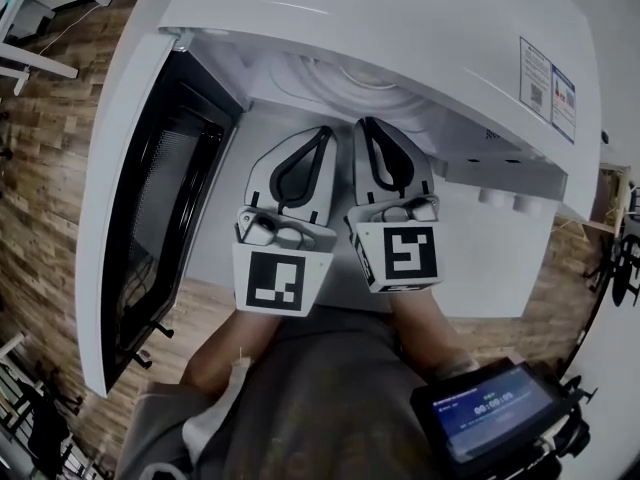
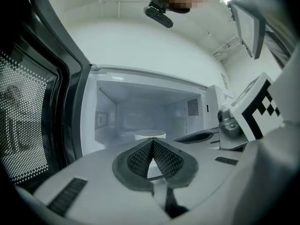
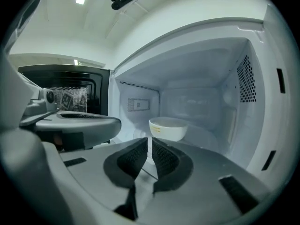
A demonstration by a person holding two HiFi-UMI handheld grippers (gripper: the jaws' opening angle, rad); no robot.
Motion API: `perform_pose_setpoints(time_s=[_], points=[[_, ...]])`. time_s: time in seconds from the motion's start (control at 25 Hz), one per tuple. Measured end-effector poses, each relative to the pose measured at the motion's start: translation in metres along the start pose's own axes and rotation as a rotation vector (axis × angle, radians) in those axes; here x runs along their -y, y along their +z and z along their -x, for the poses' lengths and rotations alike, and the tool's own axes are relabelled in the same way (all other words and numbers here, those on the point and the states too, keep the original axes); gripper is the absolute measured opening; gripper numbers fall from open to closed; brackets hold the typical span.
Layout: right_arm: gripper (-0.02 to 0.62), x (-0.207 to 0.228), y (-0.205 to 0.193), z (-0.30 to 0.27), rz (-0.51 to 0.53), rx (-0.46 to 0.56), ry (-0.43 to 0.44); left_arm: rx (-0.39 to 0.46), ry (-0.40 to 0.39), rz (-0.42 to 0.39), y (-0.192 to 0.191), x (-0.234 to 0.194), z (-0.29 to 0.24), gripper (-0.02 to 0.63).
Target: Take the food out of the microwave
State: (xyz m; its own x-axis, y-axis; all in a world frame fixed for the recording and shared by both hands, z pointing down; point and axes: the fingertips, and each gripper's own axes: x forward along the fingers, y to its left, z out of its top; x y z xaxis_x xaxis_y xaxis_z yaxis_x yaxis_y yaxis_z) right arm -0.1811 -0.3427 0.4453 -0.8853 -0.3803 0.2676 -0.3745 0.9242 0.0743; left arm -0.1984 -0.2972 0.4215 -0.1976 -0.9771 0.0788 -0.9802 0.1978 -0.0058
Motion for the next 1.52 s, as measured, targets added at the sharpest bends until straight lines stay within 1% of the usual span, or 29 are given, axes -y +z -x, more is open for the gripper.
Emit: perform_pose_setpoints(time_s=[0.04, 0.12, 0.16, 0.24, 0.4, 0.52, 0.6, 0.68, 0.76, 0.92, 0.96, 1.0, 1.08, 1.32, 1.44, 1.48, 1.52], points=[[0.043, 0.0, 0.0, -0.002, -0.001, -0.004, -0.004, -0.005, 0.002, 0.002, 0.0, -0.003, 0.0, 0.008], [0.104, 0.002, 0.004, -0.005, 0.001, -0.009, -0.023, -0.016, 0.006, 0.014, 0.001, -0.007, 0.001, 0.008], [0.148, 0.004, 0.007, -0.006, 0.005, -0.008, -0.036, -0.018, 0.007, 0.021, 0.002, -0.009, 0.001, 0.008], [0.257, 0.007, 0.014, -0.009, 0.011, -0.001, -0.064, -0.02, 0.006, 0.032, 0.004, -0.013, 0.0, 0.008], [0.395, 0.019, 0.019, -0.025, 0.006, -0.01, -0.103, -0.023, 0.004, 0.039, 0.007, -0.022, -0.004, 0.008], [0.454, 0.029, 0.017, -0.042, -0.003, -0.036, -0.114, -0.021, 0.007, 0.042, 0.006, -0.028, -0.004, 0.008], [0.472, 0.035, 0.017, -0.052, 0.005, -0.042, -0.124, -0.016, 0.008, 0.041, 0.006, -0.03, -0.004, 0.008], [0.476, 0.04, 0.019, -0.06, 0.012, -0.037, -0.135, -0.015, 0.006, 0.035, 0.007, -0.032, -0.003, 0.008], [0.476, 0.043, 0.021, -0.065, 0.014, -0.037, -0.146, -0.018, 0.001, 0.042, 0.007, -0.031, 0.0, 0.008], [0.474, 0.047, 0.02, -0.069, 0.05, -0.071, -0.17, -0.001, -0.006, 0.057, 0.015, -0.03, 0.007, 0.008], [0.461, 0.048, 0.02, -0.069, 0.059, -0.076, -0.171, 0.005, -0.005, 0.056, 0.017, -0.029, 0.008, 0.008], [0.448, 0.048, 0.019, -0.068, 0.064, -0.078, -0.17, 0.011, -0.004, 0.052, 0.019, -0.029, 0.009, 0.008], [0.445, 0.047, 0.018, -0.065, 0.068, -0.079, -0.16, 0.015, 0.002, 0.042, 0.02, -0.028, 0.01, 0.008], [0.446, 0.037, 0.012, -0.043, 0.075, -0.078, -0.139, 0.012, 0.014, 0.037, 0.024, -0.022, 0.017, 0.008], [0.446, 0.032, 0.009, -0.037, 0.069, -0.089, -0.109, 0.013, 0.006, 0.041, 0.027, -0.015, 0.019, 0.008], [0.455, 0.03, 0.01, -0.037, 0.061, -0.091, -0.092, 0.015, 0.003, 0.043, 0.029, -0.013, 0.02, 0.008], [0.48, 0.029, 0.011, -0.038, 0.052, -0.089, -0.077, 0.017, 0.0, 0.044, 0.03, -0.013, 0.02, 0.008]])
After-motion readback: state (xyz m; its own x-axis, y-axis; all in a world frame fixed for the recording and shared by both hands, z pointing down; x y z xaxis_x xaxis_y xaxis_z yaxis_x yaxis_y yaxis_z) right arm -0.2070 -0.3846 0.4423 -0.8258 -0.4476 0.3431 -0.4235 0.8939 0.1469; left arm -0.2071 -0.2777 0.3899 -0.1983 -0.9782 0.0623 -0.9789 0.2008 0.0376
